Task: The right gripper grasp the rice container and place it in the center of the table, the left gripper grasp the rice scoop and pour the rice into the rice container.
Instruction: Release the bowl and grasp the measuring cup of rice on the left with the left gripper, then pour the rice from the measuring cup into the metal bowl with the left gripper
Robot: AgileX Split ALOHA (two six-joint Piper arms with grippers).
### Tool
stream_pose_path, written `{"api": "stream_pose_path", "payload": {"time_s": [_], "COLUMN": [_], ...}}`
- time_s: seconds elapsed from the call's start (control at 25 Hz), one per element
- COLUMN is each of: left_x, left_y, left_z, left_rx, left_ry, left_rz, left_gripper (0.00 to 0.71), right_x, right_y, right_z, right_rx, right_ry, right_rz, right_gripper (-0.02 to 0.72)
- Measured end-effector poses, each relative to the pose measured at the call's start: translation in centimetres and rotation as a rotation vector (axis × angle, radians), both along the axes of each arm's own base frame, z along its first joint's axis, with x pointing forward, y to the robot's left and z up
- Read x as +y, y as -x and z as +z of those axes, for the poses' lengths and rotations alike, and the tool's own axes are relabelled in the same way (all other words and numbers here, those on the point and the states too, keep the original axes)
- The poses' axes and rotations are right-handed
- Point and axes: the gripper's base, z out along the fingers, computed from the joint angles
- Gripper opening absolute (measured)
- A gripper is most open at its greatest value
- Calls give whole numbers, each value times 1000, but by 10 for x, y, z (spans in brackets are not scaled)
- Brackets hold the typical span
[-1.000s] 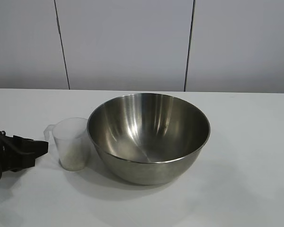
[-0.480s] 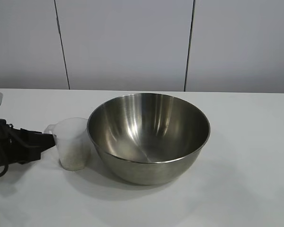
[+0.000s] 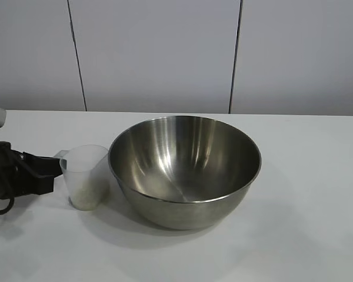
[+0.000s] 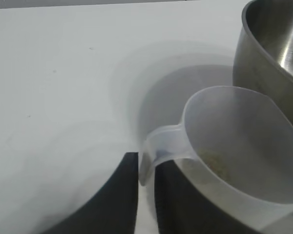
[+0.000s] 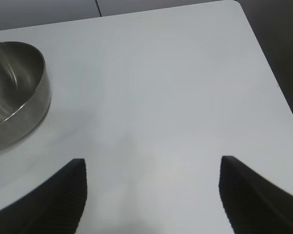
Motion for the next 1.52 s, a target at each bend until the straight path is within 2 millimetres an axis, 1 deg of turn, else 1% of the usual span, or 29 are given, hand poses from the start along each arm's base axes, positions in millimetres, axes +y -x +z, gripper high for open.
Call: {"api": "stream_pose_path", "payload": {"time_s": [0.08,0.24,0.4,0.52,0.64,0.76,0.84,0.92,1.04,1.12,1.24,1.28,1.4,1.52], "left_x": [0,2,2,2,2,-1,-10,-27,-57,-76,-102,-107,-120,-131], "left_y": [0,-1,-4,-6,-11,-17,-19,-18,-16,-13,-3,0,9,16], "left_z": [0,0,12,32,63,100,122,143,161,165,165,165,164,165], "left_rx": [-8,-30,-90,-176,-295,-375,-422,-474,-538,-582,-673,-707,-884,-1039], "left_ry": [-11,-42,-69,-91,-116,-199,-280,-359,-482,-598,-794,-859,-1084,-1254], "left_rz": [-5,5,2,-4,-6,-14,-53,-112,-215,-303,-444,-485,-615,-693], "left_gripper": [18,10,9,9,9,9,9,9,9,9,9,9,9,9], "right_x": [0,0,0,0,0,0,0,0,0,0,0,0,0,0], "right_y": [0,0,0,0,0,0,0,0,0,0,0,0,0,0], "right_z": [0,0,0,0,0,0,0,0,0,0,0,0,0,0], "right_rx": [0,0,0,0,0,0,0,0,0,0,0,0,0,0], "right_ry": [0,0,0,0,0,0,0,0,0,0,0,0,0,0], "right_rz": [0,0,0,0,0,0,0,0,0,0,0,0,0,0], "right_gripper": [516,516,516,516,516,516,516,516,516,516,516,516,516,516]}}
